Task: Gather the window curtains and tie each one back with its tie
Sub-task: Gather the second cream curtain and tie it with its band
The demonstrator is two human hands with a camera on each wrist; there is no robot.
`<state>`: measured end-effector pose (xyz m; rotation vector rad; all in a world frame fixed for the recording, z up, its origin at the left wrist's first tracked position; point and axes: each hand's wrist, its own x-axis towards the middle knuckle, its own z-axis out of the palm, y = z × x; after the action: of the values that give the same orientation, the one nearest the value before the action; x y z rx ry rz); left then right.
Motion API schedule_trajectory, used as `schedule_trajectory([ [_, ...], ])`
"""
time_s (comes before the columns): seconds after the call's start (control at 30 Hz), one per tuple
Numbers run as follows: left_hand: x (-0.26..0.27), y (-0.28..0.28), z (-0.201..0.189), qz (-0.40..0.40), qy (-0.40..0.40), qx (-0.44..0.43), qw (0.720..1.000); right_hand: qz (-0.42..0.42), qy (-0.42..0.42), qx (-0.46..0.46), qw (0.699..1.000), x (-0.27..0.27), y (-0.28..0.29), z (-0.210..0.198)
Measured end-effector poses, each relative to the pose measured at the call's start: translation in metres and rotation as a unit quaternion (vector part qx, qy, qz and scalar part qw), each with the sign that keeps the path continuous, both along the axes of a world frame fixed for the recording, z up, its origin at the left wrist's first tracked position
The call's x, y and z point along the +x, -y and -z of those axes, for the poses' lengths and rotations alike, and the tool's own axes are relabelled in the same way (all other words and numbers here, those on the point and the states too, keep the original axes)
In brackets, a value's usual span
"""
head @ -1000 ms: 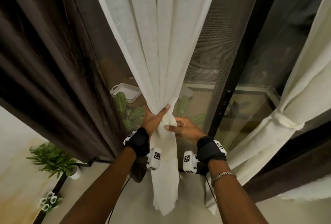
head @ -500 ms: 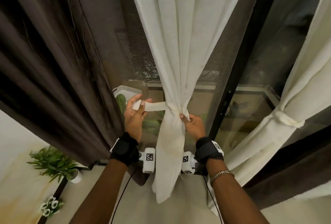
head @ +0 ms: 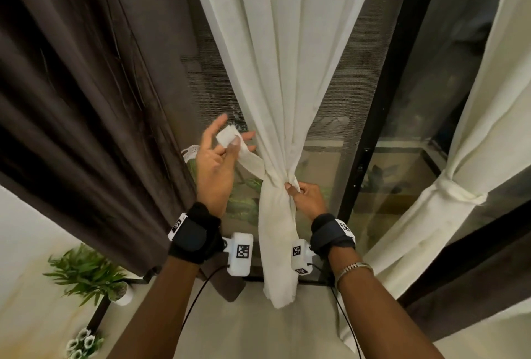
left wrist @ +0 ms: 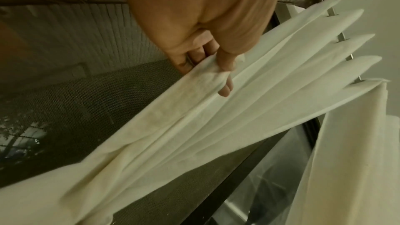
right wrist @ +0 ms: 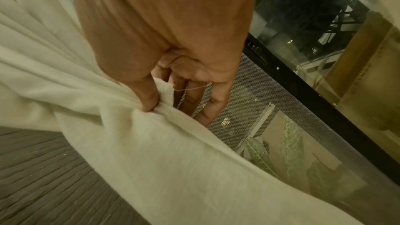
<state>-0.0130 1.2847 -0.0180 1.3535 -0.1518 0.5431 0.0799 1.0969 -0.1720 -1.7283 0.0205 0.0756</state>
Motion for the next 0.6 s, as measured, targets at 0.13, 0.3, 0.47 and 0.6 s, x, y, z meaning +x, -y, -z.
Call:
schedule_trajectory([
  [0.13, -0.002, 0.015, 0.004, 0.083, -0.066, 0.117, 0.987, -0.003, -0.005, 0.008, 1.000, -0.002, 0.002, 0.003],
  [0.3, -0.001, 0.028, 0.027, 0.222, -0.120, 0.174, 0.952, 0.001, -0.007, 0.015, 1.000, -0.003, 0.007, 0.001],
  [0.47, 0.005, 0.032, 0.040, 0.211, -0.131, 0.263, 0.932, -0.015, -0.013, 0.028, 0.999, -0.006, 0.013, -0.003],
  [0.6, 0.015, 0.032, 0.057, 0.182, -0.137, 0.266, 0.937, -0.036, -0.028, 0.045, 0.998, -0.007, 0.015, -0.003],
])
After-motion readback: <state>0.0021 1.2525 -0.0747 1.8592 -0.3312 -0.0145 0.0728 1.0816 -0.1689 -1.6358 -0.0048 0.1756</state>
